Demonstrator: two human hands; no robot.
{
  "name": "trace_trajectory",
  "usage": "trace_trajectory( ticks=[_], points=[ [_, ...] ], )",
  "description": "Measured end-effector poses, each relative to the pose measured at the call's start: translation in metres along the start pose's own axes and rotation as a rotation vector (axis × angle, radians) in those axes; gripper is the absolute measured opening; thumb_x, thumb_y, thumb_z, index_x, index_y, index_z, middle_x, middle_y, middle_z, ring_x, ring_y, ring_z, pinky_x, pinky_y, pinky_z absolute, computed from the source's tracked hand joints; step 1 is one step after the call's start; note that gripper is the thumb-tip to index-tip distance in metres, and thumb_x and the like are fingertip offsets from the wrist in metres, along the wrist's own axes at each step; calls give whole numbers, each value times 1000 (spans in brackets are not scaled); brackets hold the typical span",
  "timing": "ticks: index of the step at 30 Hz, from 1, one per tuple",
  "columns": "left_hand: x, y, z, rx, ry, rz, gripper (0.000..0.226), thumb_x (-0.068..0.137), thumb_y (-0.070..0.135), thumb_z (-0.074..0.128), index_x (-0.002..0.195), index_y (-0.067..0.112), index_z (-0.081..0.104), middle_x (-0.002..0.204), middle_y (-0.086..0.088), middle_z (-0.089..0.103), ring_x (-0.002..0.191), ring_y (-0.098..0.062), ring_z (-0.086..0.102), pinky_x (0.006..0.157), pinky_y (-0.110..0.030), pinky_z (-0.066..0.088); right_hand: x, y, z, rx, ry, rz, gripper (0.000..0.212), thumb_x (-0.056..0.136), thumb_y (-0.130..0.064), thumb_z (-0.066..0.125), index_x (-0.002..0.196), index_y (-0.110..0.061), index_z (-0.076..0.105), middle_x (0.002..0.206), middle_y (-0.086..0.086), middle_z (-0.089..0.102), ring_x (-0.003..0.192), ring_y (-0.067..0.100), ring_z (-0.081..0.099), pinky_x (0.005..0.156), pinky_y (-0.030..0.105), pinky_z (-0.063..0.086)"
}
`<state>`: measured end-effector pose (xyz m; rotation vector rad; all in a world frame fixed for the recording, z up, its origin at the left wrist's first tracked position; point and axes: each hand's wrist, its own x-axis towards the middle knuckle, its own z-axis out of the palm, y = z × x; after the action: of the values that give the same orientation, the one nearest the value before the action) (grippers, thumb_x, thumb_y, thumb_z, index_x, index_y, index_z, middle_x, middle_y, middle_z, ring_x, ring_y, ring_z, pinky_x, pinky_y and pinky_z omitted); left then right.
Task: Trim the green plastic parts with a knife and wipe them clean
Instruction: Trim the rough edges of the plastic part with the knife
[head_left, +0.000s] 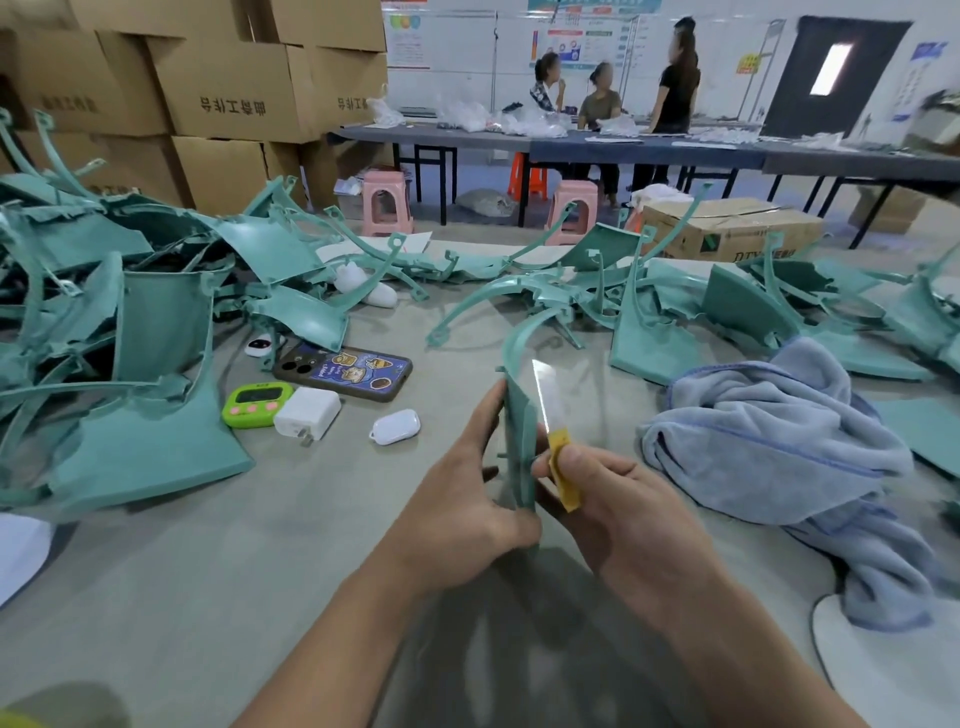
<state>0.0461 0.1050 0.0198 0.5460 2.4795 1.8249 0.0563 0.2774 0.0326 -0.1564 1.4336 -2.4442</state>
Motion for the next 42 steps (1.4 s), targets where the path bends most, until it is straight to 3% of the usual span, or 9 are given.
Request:
trace_trajectory(
  ticks=[3,8,11,17,24,30,33,37,42],
  points=[
    [-1,2,8,-45,112,-26,43,70,20,72,111,31,65,90,10,70,83,-17,68,72,-30,56,0,0,3,17,-59,27,23,85,-16,65,79,2,76,128,26,67,126,27,61,110,44,44],
    [7,-8,1,40,595,-179,2,73,13,66,74,14,65,62,7,64,58,-16,55,56,-35,48,1,6,8,-153,146,-33,22,80,-28,69,74,-9,79,103,16,77,100,22,71,94,35,53],
    [6,-15,-9,74,637,-117,4,71,10,60,73,13,63,61,9,45,53,-10,37,51,-30,35,4,6,5,-372,326,-176,29,96,-18,64,72,-7,77,84,13,77,80,15,67,81,32,50],
    [2,-18,-13,356,540,171,49,80,-5,56,108,28,80,91,32,63,83,20,57,74,4,39,3,3,3,-798,302,-418,23,95,-27,60,73,-23,68,47,-2,48,47,9,37,47,24,31],
    [2,-22,-16,237,485,75,54,81,-15,61,106,28,81,76,27,63,74,21,57,67,5,37,18,-7,-39,-1174,795,-264,36,97,-27,58,65,-13,65,52,-1,57,60,24,56,57,36,29],
    [6,-26,-19,171,519,-12,58,84,-6,66,95,49,78,69,22,61,66,13,56,61,0,37,18,-26,-77,-1201,1063,-201,49,96,-28,62,52,-5,57,47,4,52,52,23,44,56,37,31],
    [9,-28,-23,92,640,-83,38,80,19,74,78,57,73,66,16,64,61,9,54,60,-15,45,21,-24,-65,-973,998,-304,35,90,-28,62,59,-15,65,41,-3,51,46,15,44,50,31,32],
    [10,-27,-33,-174,900,-214,14,68,44,69,82,46,72,73,17,74,71,-11,70,71,-43,59,19,-17,-45,-708,578,-259,39,94,-16,62,55,-18,67,41,4,50,37,12,36,41,24,29],
    [12,-30,-38,-440,995,-292,11,86,32,71,82,21,71,72,13,75,70,-15,74,62,-33,57,14,-6,-35,-1496,539,-9,48,89,-53,63,60,-16,63,46,-1,54,48,11,53,49,30,37]
  ],
)
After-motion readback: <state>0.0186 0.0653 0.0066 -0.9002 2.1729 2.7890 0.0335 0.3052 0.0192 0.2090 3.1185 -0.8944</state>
